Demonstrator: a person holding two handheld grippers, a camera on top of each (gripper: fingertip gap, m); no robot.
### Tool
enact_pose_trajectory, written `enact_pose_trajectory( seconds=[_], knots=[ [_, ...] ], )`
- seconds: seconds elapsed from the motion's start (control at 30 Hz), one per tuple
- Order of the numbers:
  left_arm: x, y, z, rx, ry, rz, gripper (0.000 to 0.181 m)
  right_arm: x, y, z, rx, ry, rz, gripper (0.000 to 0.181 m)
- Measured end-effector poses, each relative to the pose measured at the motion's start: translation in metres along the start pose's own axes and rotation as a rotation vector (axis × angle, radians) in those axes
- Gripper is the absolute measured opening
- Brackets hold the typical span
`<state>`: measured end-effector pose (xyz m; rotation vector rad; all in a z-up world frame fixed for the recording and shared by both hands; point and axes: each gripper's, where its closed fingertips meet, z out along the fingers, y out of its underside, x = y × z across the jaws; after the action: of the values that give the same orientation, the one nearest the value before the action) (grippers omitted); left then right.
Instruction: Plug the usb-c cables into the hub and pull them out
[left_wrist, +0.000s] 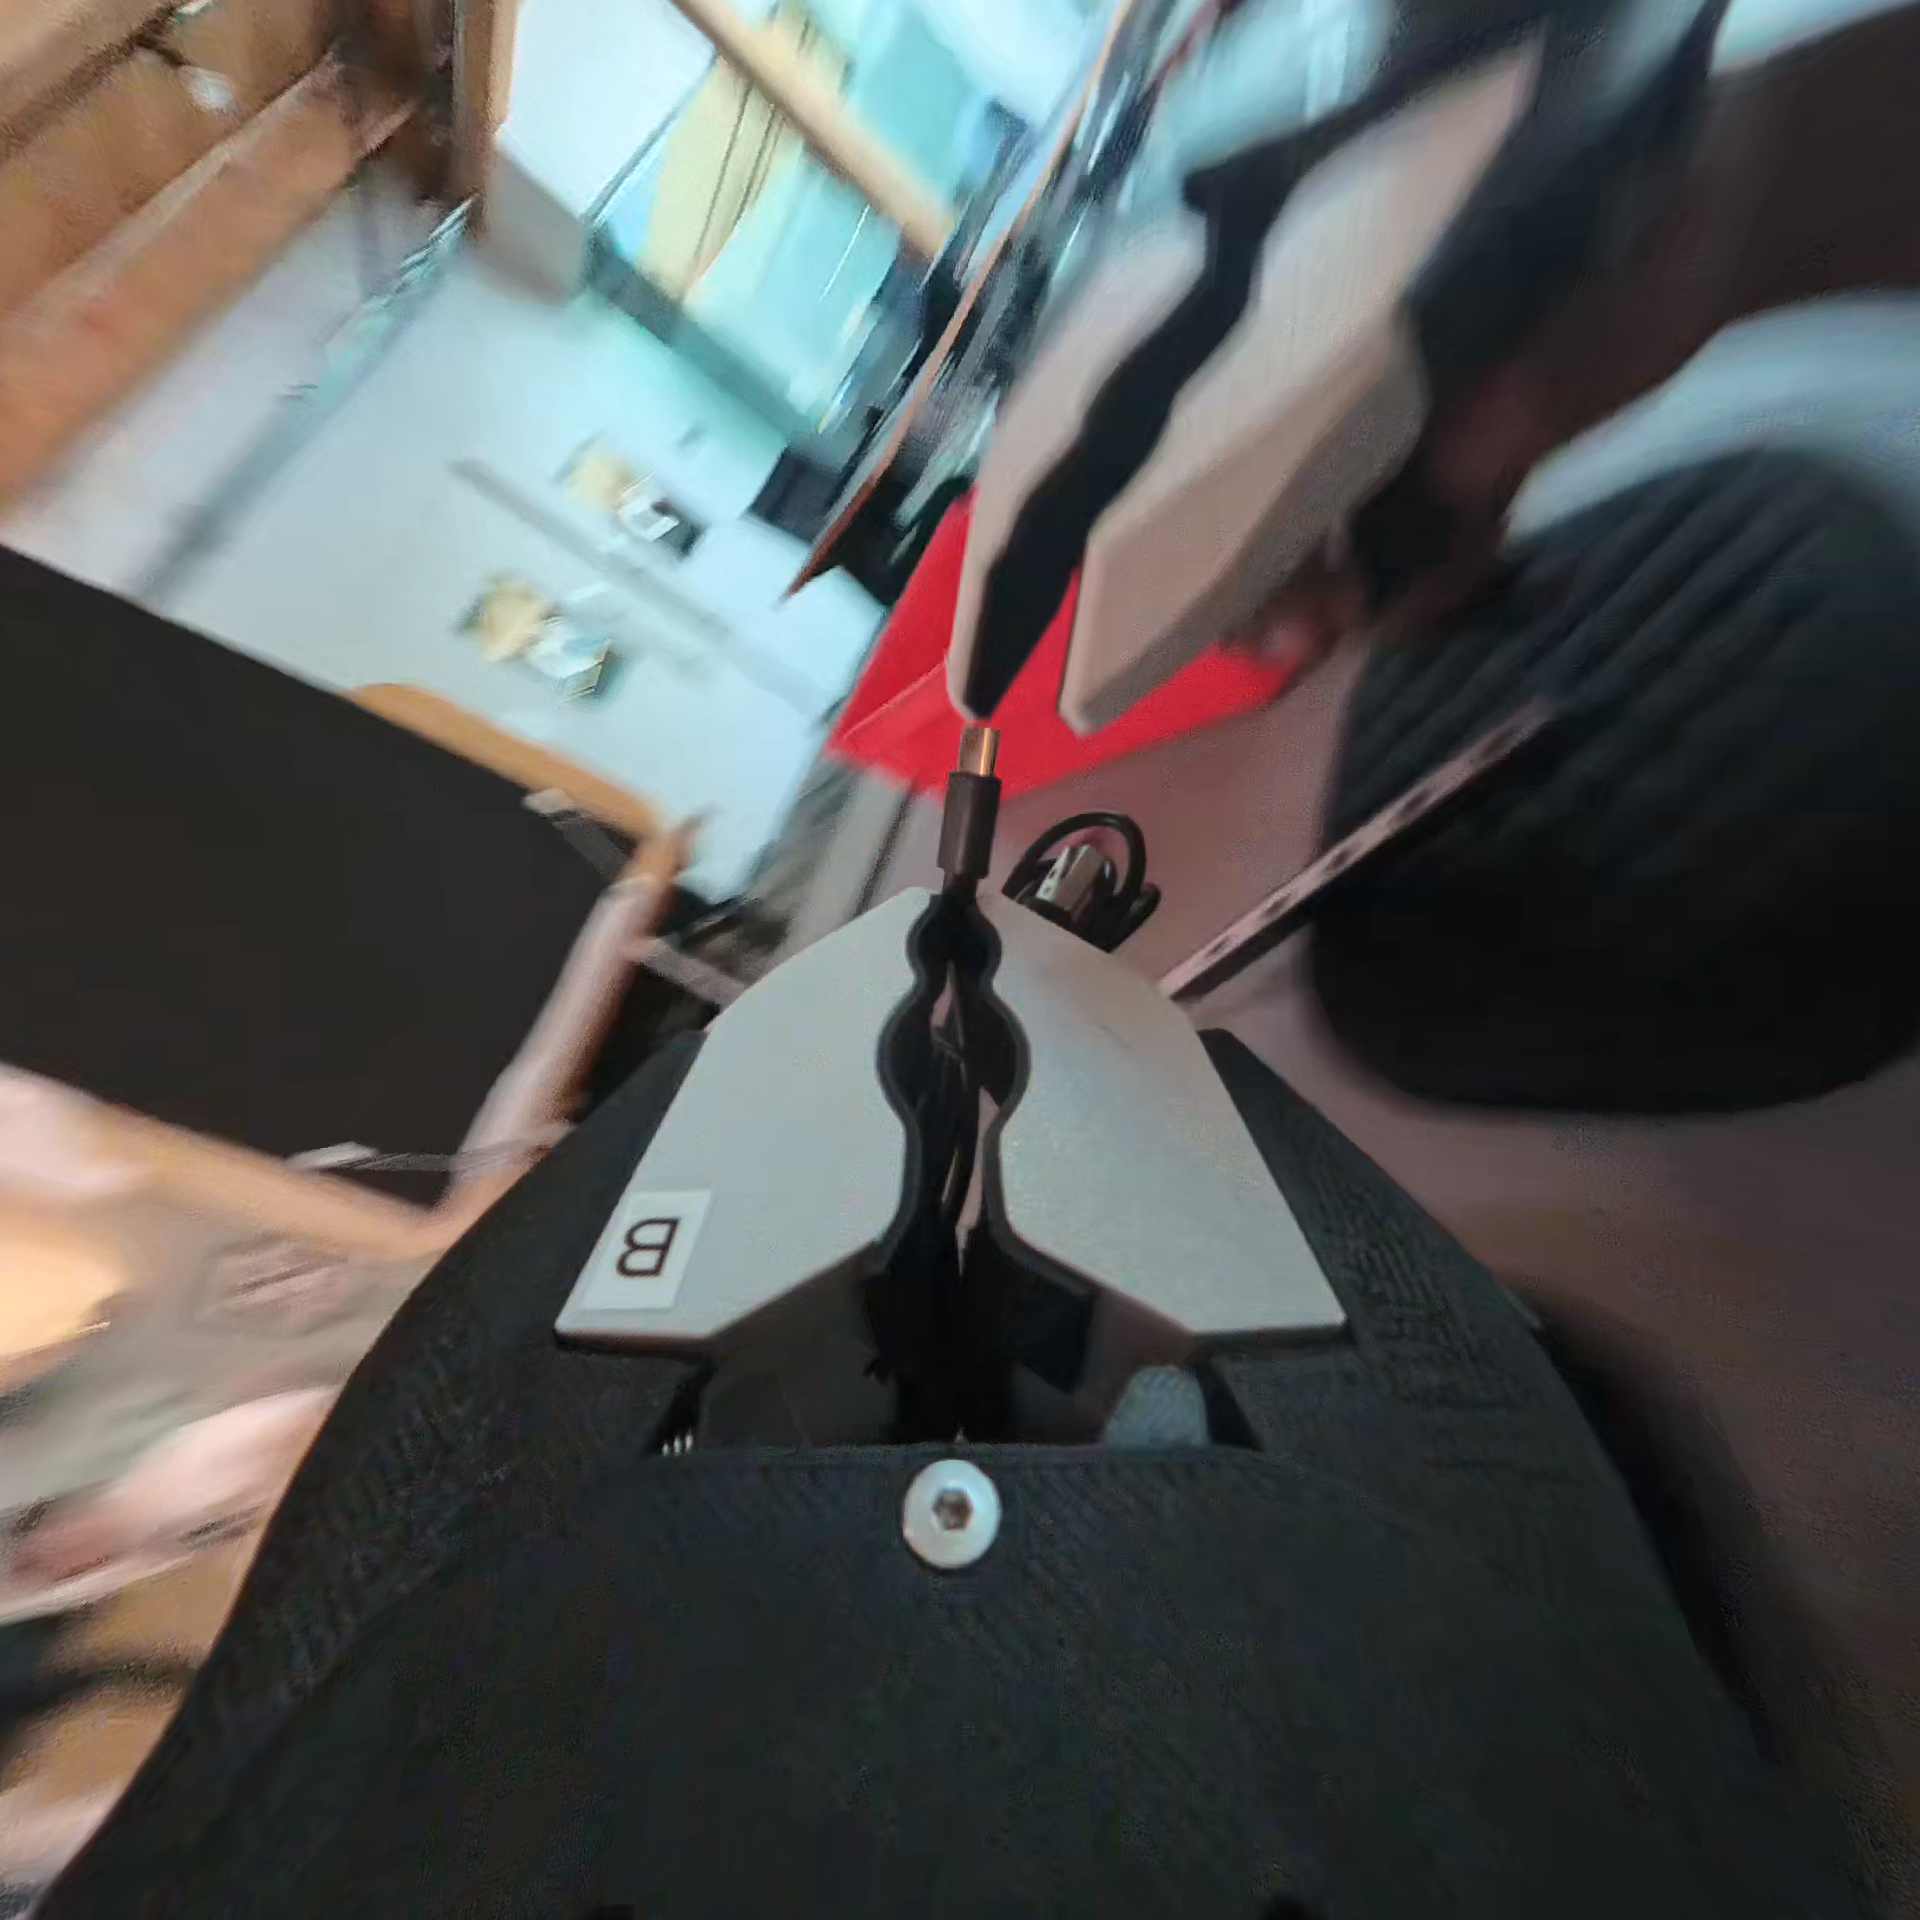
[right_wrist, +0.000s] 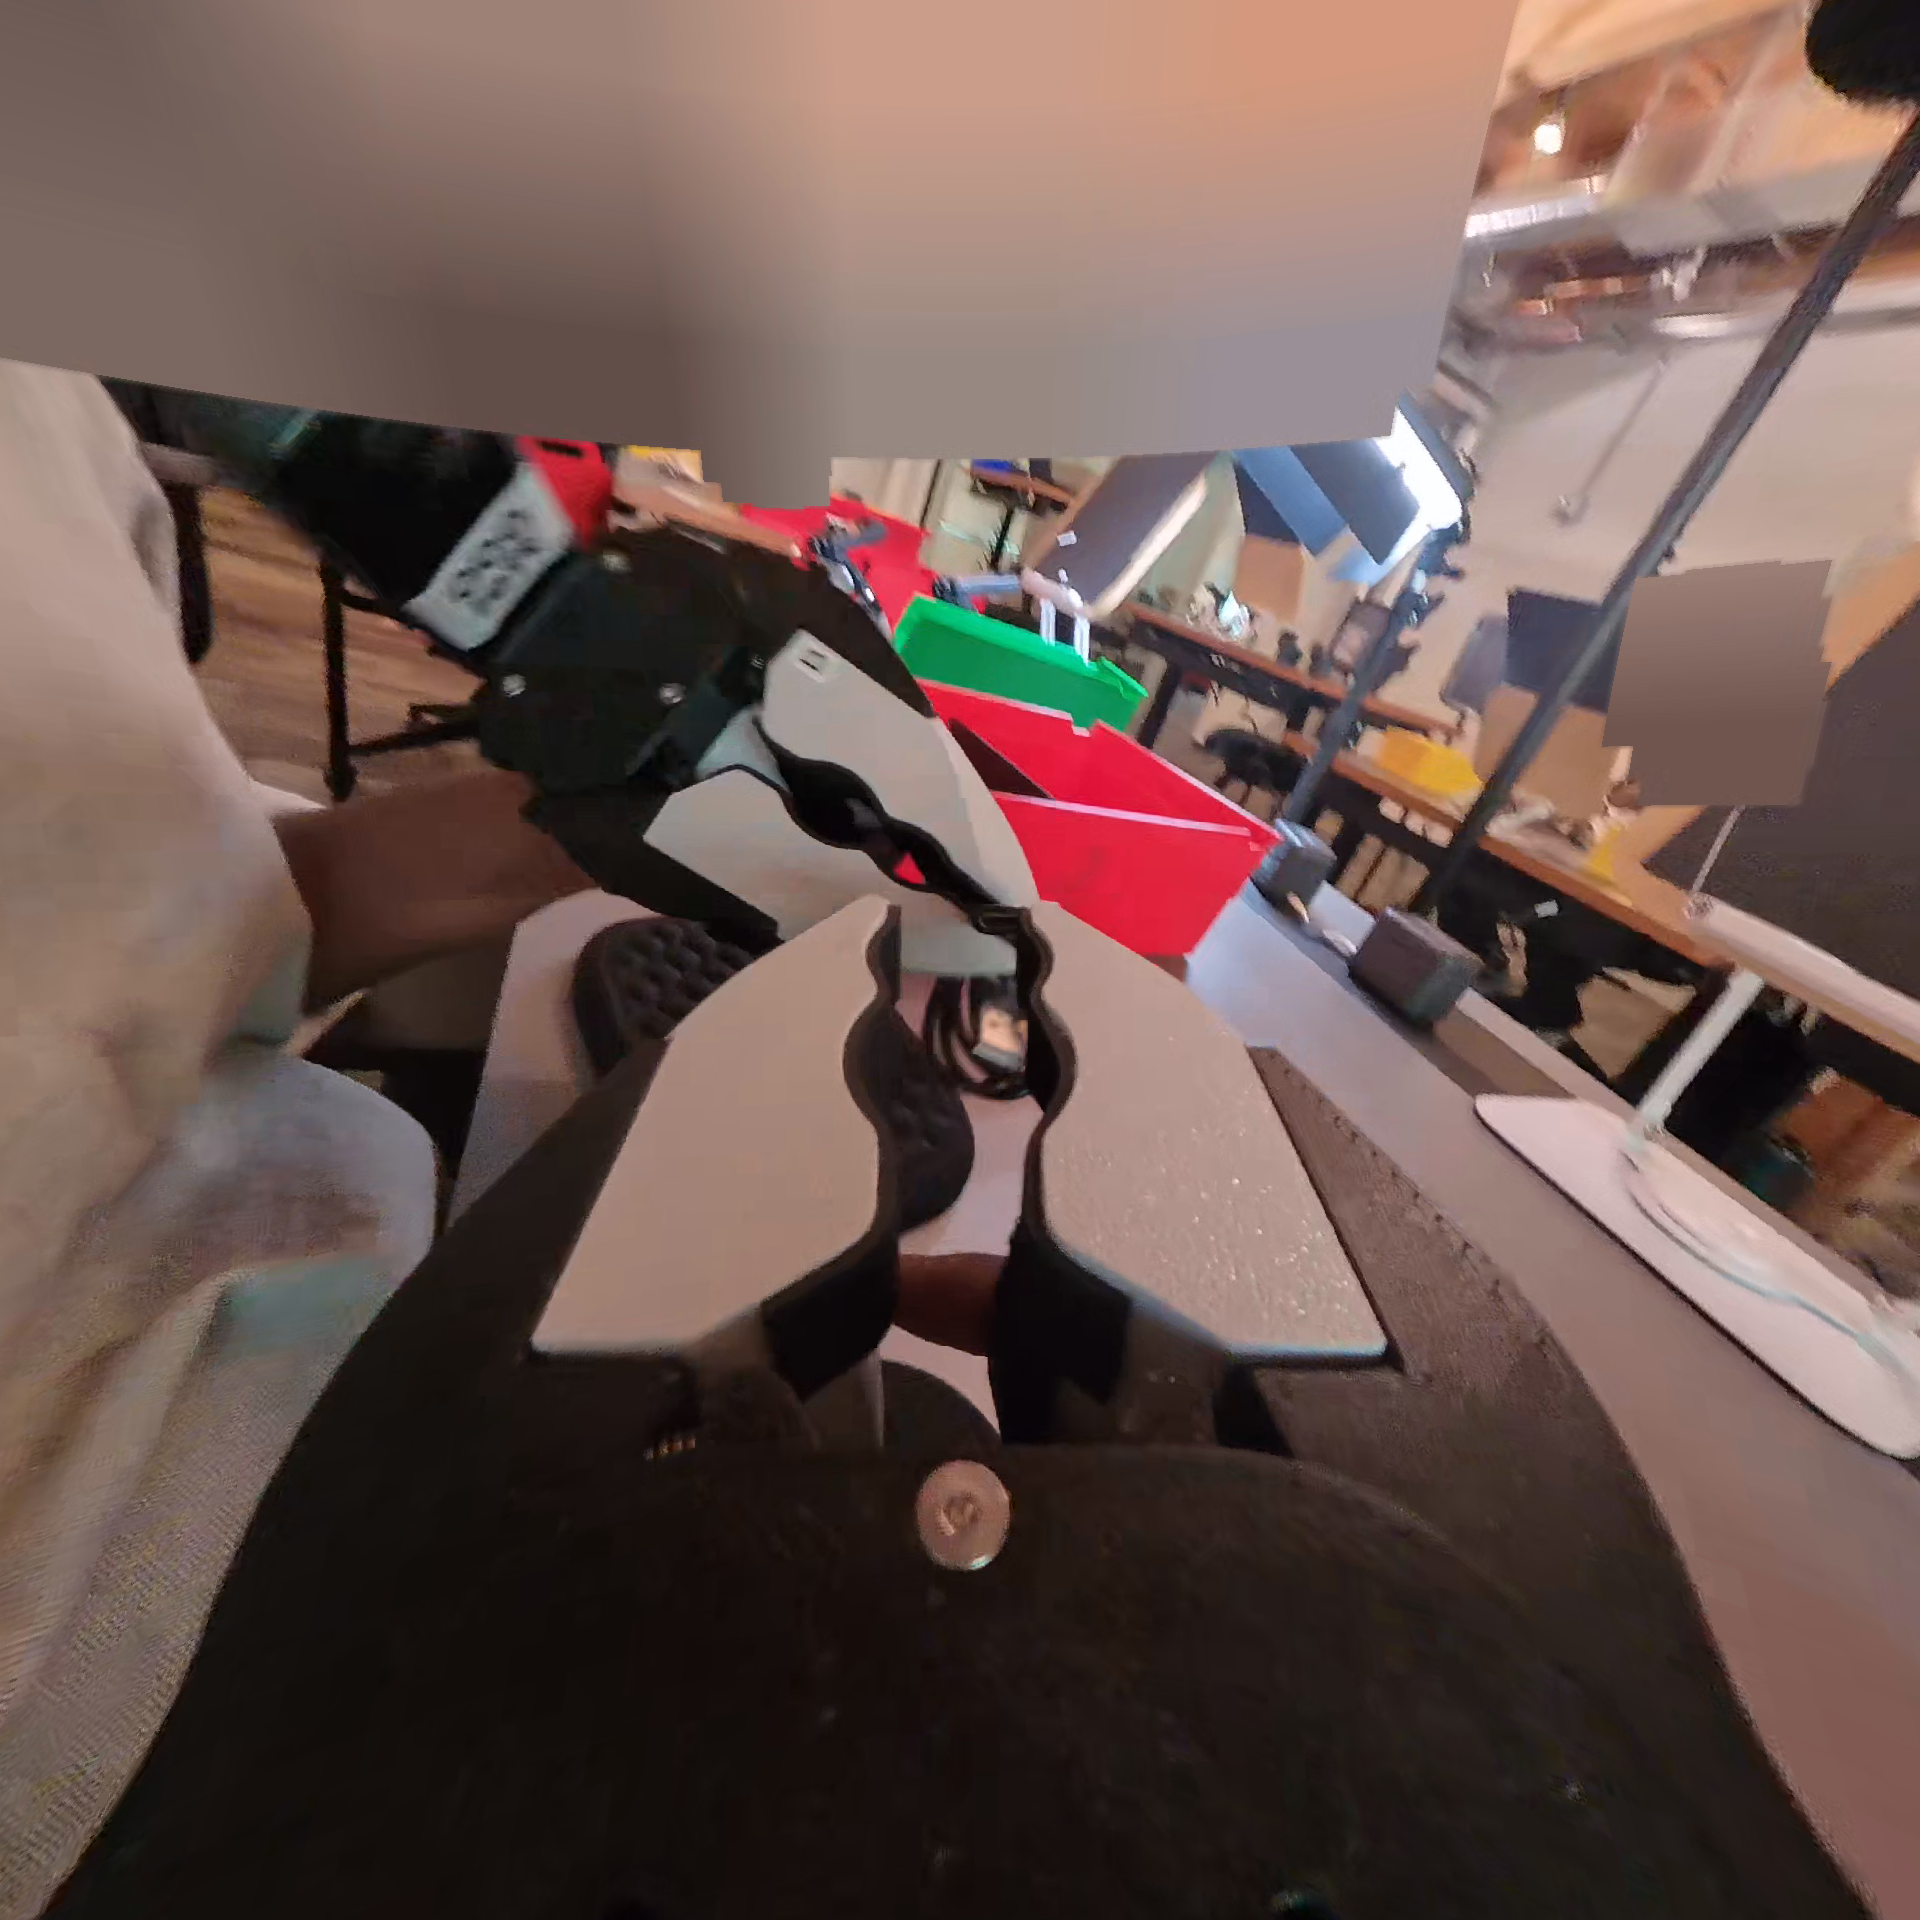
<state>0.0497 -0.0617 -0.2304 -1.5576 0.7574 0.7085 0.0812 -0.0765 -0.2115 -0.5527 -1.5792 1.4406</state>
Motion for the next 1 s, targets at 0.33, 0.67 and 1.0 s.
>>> enact_pose_trajectory(
  seconds=[0.33,0.67,1.0],
  knots=[
    [-0.001,0.007,0.002,-0.108,-0.116,0.348,0.0,0.008,0.026,0.009,-0.267,0.066,-0.034,0.015],
    [0.024,0.0,-0.008,0.067,0.242,-0.047,0.029,0.0,0.035,0.005,-0.324,-0.031,-0.136,0.01],
    [0.013,-0.026,-0.033,0.356,0.398,-0.375,0.048,-0.018,0.017,0.0,-0.093,-0.196,-0.012,0.009]
  ],
)
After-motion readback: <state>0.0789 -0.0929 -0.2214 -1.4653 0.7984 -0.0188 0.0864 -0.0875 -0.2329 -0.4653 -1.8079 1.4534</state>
